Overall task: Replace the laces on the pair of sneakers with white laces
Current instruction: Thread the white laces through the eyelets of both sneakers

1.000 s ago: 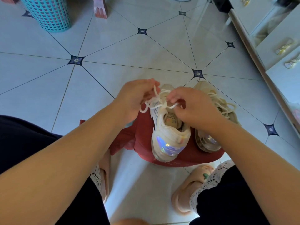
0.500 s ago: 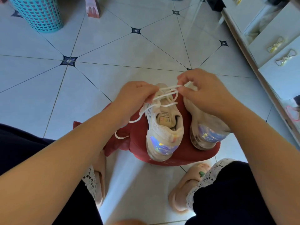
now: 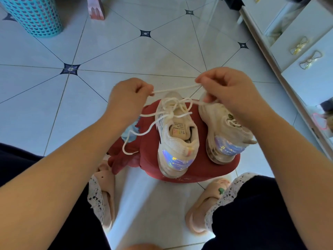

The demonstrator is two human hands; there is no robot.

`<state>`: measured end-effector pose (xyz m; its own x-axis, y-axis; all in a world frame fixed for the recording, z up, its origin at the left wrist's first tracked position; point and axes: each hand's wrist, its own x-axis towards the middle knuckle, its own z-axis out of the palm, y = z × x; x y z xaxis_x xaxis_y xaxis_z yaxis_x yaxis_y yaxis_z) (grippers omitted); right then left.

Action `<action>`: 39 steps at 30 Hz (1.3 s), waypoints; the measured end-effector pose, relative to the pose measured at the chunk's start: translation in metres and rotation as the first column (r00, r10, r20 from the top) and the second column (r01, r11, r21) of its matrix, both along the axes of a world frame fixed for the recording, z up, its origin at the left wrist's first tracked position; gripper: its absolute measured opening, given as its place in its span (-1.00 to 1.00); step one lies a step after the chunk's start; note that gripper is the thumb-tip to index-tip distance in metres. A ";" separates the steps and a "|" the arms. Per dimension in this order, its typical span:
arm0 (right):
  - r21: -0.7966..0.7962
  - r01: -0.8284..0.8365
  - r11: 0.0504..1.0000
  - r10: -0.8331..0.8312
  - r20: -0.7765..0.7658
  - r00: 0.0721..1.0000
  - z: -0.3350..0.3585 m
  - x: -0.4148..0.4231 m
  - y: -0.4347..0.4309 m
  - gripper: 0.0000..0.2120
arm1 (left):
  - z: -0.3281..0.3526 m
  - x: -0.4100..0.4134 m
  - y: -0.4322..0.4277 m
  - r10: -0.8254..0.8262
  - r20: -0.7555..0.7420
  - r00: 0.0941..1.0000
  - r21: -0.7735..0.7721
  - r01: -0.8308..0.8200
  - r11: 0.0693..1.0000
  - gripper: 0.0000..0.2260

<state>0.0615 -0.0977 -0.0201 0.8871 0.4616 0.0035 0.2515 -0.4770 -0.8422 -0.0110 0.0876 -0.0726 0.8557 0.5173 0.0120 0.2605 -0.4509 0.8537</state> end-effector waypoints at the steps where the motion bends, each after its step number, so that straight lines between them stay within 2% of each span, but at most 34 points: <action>1: -0.039 0.037 0.999 -0.036 0.047 0.998 0.001 0.004 -0.004 -0.89 | -0.003 0.000 0.004 0.012 -0.040 0.999 0.044 -0.010 0.999 -0.81; 4: -0.160 0.038 0.986 -0.027 0.067 0.997 -0.002 0.000 -0.003 -0.81 | -0.006 -0.004 -0.001 -0.076 -0.099 0.992 0.184 0.094 0.979 -0.89; 6: -0.175 -0.031 0.984 0.032 0.003 0.999 -0.008 -0.011 0.006 -0.79 | -0.004 -0.006 -0.014 -0.198 -0.037 0.980 0.286 0.200 0.937 -0.77; 7: -0.162 -0.078 0.984 0.074 -0.035 0.997 -0.011 -0.016 0.011 -0.79 | -0.002 -0.007 -0.022 -0.265 0.002 0.964 0.291 0.253 0.923 -0.69; 10: -0.068 -0.172 0.983 0.161 -0.145 0.976 -0.013 -0.023 0.016 -0.77 | 0.003 -0.007 -0.041 -0.387 0.086 0.918 0.129 0.375 0.918 -0.58; 13: -0.066 -0.142 0.988 0.130 -0.158 0.979 -0.010 -0.018 0.010 -0.82 | 0.002 -0.004 -0.043 -0.304 0.102 0.947 0.050 0.301 0.952 -0.75; 17: -0.397 -0.023 0.918 0.065 0.092 0.994 -0.010 -0.004 -0.006 -0.94 | 0.001 0.000 -0.035 -0.175 0.078 0.981 0.057 0.171 0.984 -0.79; 18: -0.429 -0.009 0.903 0.063 0.111 0.992 -0.009 -0.002 -0.008 -0.93 | 0.001 0.000 -0.032 -0.167 0.065 0.984 0.072 0.163 0.984 -0.79; 22: -0.370 -0.013 0.929 0.021 0.017 1.000 -0.009 -0.002 -0.010 -0.78 | -0.002 -0.001 -0.034 -0.296 -0.033 0.955 0.230 0.296 0.927 -0.85; 24: -0.262 -0.050 0.964 0.022 -0.109 0.994 -0.011 -0.008 -0.006 -0.82 | 0.000 -0.003 -0.040 -0.381 -0.033 0.924 0.308 0.372 0.876 -0.77; 27: -0.148 -0.088 0.985 0.053 -0.225 0.973 -0.018 -0.014 -0.001 -0.86 | 0.001 -0.004 -0.049 -0.415 -0.005 0.910 0.284 0.399 0.872 -0.73; 29: -0.156 -0.086 0.984 0.051 -0.213 0.976 -0.022 -0.013 0.000 -0.85 | 0.000 -0.003 -0.053 -0.397 -0.014 0.918 0.256 0.387 0.886 -0.81; 34: -0.271 -0.045 0.962 0.027 -0.070 0.997 -0.031 -0.006 -0.007 -0.85 | 0.002 0.001 -0.054 -0.391 -0.065 0.918 0.323 0.390 0.862 -0.88; 37: -0.362 -0.080 0.929 0.073 -0.034 0.997 -0.037 -0.007 -0.005 -0.88 | 0.003 0.002 -0.053 -0.386 -0.087 0.919 0.269 0.394 0.879 -0.94; 39: -0.399 -0.059 0.915 0.065 0.002 0.998 -0.038 -0.009 -0.002 -0.83 | 0.004 0.003 -0.053 -0.364 -0.080 0.928 0.224 0.372 0.901 -0.99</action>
<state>0.0521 -0.1001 -0.0584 0.8579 0.4816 -0.1789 0.3025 -0.7550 -0.5818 -0.0080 0.0347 -0.0690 0.9866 0.1518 0.0595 0.0656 -0.7039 0.7073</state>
